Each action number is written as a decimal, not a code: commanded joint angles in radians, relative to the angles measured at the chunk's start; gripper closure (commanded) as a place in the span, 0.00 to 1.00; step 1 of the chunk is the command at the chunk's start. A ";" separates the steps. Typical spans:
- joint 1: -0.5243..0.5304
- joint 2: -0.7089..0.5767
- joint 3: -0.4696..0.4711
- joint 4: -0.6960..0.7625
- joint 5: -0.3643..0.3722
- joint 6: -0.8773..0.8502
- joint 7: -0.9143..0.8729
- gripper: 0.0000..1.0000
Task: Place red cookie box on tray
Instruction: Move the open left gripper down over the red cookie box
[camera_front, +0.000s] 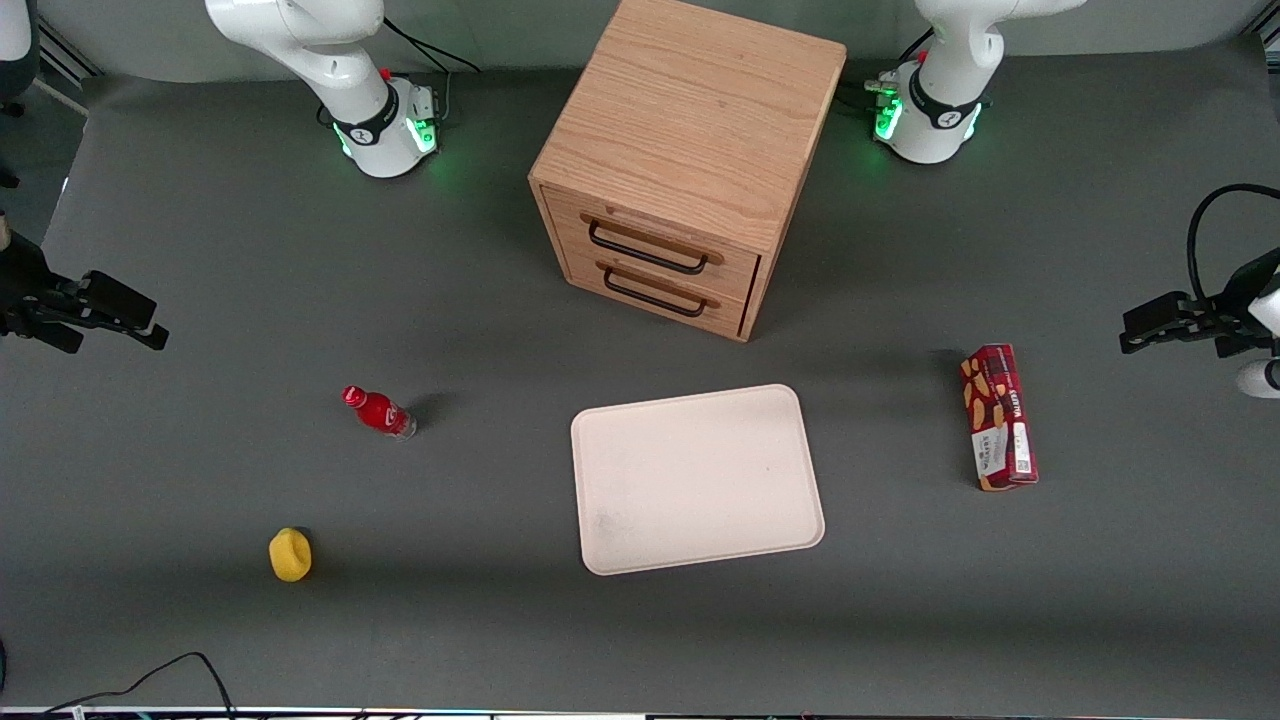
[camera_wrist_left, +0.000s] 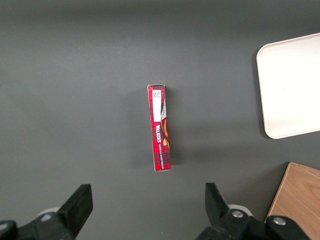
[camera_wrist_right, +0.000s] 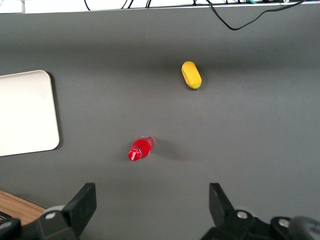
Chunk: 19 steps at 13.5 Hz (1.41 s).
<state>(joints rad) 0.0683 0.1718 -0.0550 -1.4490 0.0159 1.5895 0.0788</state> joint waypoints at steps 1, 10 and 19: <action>-0.013 0.008 0.007 0.007 -0.010 -0.016 -0.001 0.00; -0.004 0.115 0.009 -0.219 -0.010 0.307 0.010 0.00; -0.010 0.334 0.009 -0.388 -0.011 0.766 -0.010 0.49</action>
<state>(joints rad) 0.0660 0.5166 -0.0517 -1.7592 0.0101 2.2500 0.0776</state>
